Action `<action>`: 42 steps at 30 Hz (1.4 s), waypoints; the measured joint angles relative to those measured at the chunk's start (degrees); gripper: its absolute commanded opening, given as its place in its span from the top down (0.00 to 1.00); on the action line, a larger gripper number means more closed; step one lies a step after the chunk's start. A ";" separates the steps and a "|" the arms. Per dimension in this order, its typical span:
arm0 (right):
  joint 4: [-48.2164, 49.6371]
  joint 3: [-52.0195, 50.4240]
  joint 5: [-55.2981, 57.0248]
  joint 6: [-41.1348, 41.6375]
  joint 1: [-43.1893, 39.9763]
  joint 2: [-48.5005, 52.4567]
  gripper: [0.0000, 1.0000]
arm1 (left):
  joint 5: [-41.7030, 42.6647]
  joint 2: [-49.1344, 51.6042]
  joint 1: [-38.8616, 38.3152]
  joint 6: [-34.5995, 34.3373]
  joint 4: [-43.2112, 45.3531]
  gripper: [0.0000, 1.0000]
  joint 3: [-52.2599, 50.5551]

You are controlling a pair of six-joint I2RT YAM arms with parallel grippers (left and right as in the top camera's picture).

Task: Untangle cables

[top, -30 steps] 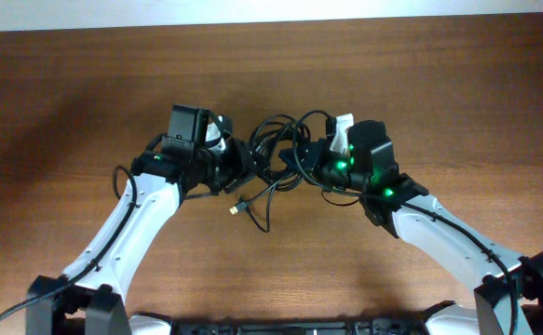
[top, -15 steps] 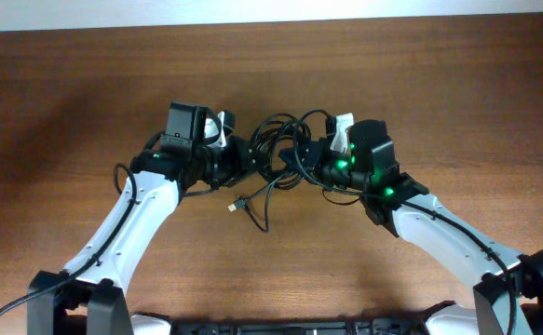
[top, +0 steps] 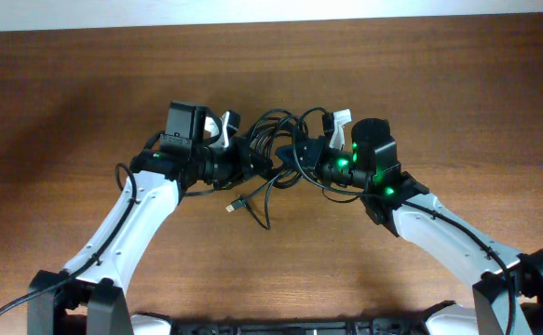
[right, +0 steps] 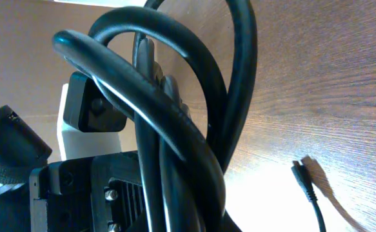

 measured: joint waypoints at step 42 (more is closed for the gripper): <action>-9.31 0.09 9.53 -50.25 -5.40 -0.09 0.28 | 6.16 0.63 3.28 31.06 -12.22 1.00 -0.24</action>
